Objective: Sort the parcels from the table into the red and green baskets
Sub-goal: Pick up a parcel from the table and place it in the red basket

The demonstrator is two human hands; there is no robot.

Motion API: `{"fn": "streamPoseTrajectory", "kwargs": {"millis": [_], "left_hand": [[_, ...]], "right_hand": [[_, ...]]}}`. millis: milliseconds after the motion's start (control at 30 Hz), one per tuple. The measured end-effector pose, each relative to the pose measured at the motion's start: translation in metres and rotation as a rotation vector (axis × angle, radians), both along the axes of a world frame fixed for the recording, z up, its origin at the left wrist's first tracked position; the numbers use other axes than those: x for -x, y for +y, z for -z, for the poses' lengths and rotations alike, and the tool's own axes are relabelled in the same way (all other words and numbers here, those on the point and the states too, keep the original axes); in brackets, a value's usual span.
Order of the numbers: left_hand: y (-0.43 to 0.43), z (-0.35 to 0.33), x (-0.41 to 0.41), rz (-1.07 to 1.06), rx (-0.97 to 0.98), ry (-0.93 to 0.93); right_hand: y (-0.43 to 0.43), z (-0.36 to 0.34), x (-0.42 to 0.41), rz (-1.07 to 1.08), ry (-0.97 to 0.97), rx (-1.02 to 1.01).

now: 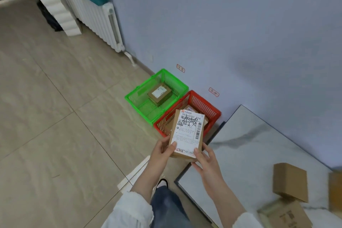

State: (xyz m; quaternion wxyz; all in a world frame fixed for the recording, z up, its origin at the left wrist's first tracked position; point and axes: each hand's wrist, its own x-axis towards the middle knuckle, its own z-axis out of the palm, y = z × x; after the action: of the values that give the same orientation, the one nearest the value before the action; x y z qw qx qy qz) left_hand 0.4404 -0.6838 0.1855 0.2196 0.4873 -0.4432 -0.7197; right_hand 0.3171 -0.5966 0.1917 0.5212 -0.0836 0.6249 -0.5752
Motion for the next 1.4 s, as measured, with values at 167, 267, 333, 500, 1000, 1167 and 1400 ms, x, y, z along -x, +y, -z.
{"fn": "streamPoseTrajectory", "kwargs": {"millis": [167, 267, 333, 500, 1000, 1167, 1400], "left_hand": [[-0.078, 0.006, 0.029, 0.112, -0.019, -0.044], [-0.12, 0.01, 0.051, 0.17, -0.031, -0.083], [-0.145, 0.014, 0.067, 0.185, -0.023, -0.091], [-0.211, 0.035, 0.109, 0.329, -0.033, -0.162], [-0.316, 0.273, 0.241, 0.576, 0.032, -0.423], [-0.322, 0.45, 0.283, 0.498, 0.085, -0.433], [-0.335, 0.587, 0.304, 0.411, 0.214, -0.385]], "right_hand": [[-0.069, 0.005, 0.022, 0.105, -0.024, -0.063], [-0.105, 0.01, 0.041, 0.132, -0.023, -0.099], [-0.127, 0.014, 0.052, 0.144, -0.009, -0.118], [-0.181, 0.032, 0.079, 0.207, 0.0, -0.177], [-0.288, 0.275, 0.177, 0.443, 0.036, -0.495], [-0.31, 0.448, 0.223, 0.472, 0.063, -0.464], [-0.334, 0.599, 0.241, 0.449, 0.157, -0.386]]}}
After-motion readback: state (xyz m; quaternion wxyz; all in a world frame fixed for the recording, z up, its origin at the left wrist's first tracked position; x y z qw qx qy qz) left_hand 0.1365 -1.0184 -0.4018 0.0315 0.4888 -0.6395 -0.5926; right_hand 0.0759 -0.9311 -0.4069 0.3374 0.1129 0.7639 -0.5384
